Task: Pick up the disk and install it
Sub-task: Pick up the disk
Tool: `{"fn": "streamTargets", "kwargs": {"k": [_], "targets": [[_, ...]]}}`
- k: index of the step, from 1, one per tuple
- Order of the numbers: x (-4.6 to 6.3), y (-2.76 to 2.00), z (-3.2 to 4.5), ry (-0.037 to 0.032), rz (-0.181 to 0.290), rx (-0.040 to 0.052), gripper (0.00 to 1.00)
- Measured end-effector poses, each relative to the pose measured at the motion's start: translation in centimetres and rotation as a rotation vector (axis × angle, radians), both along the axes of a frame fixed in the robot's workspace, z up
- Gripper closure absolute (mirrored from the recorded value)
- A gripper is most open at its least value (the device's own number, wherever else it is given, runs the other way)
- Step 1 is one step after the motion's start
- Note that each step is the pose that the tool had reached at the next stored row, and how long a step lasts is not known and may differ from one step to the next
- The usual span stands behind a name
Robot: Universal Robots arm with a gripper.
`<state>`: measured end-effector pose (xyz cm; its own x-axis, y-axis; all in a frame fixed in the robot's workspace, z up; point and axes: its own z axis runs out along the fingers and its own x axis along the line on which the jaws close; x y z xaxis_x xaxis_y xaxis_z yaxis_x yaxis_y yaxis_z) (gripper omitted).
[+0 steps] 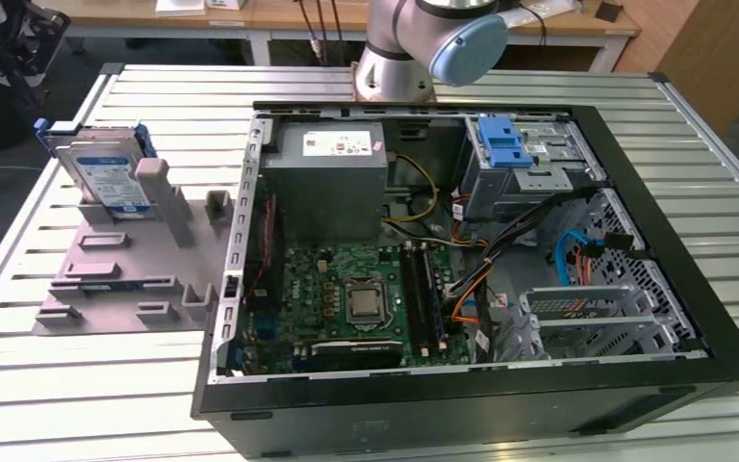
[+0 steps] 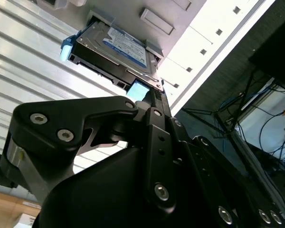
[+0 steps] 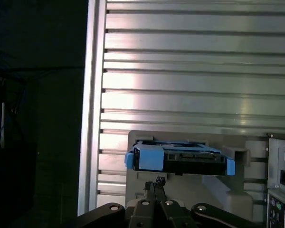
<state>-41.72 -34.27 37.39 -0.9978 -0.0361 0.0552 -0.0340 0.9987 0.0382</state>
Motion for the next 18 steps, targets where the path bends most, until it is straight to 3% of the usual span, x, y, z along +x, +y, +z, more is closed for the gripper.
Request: {"fn": "streamTargets", "kwargs": {"k": [12, 18], "targets": [[-0.01, 0.02, -0.07, -0.0008, 0.149, 0.0007, 0.89], [-0.01, 0.01, -0.17, -0.0186, 0.189, -0.0005, 0.89]]}}
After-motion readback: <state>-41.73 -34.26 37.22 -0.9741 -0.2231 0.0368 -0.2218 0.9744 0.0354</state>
